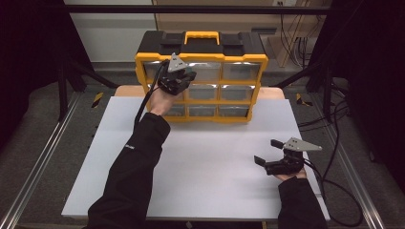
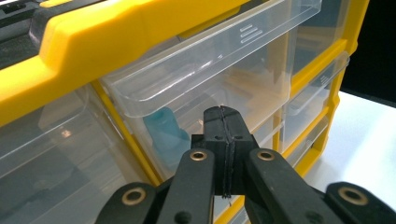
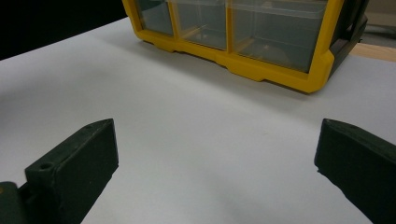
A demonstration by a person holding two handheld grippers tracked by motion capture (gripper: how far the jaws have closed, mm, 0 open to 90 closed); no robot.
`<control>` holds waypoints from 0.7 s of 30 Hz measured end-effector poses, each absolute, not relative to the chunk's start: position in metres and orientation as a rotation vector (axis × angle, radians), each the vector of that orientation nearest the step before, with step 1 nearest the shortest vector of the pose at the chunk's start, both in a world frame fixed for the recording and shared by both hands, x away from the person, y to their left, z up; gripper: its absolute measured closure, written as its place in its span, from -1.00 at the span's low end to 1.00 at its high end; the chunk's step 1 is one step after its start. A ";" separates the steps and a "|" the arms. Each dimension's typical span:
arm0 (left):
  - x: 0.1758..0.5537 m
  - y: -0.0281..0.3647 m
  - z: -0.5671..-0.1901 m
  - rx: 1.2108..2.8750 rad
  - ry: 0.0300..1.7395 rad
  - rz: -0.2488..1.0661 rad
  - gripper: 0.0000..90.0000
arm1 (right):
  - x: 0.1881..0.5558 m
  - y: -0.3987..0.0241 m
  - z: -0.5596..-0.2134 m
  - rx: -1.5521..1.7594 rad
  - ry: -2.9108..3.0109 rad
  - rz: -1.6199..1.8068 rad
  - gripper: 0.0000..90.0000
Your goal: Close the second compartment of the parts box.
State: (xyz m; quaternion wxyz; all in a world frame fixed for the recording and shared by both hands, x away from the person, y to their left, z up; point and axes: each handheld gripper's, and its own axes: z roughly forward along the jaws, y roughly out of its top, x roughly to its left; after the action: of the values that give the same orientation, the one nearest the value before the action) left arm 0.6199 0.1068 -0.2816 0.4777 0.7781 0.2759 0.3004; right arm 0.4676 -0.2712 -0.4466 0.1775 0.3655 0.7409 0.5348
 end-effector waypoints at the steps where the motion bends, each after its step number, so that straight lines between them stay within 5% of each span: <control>1: 0.620 0.107 -0.282 1.902 0.678 0.736 1.00 | 0.468 -0.271 -0.447 1.034 2.096 1.514 -0.99; 21: 0.628 0.108 -0.284 1.908 0.716 0.743 1.00 | 0.468 -0.271 -0.447 1.029 2.097 1.515 -0.99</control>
State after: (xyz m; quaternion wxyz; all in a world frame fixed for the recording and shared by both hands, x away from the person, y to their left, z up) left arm 0.6281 0.1083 -0.2837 0.4673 0.7776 0.2918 0.3029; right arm 0.4680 -0.2712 -0.4469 0.1778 0.3637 0.7413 0.5354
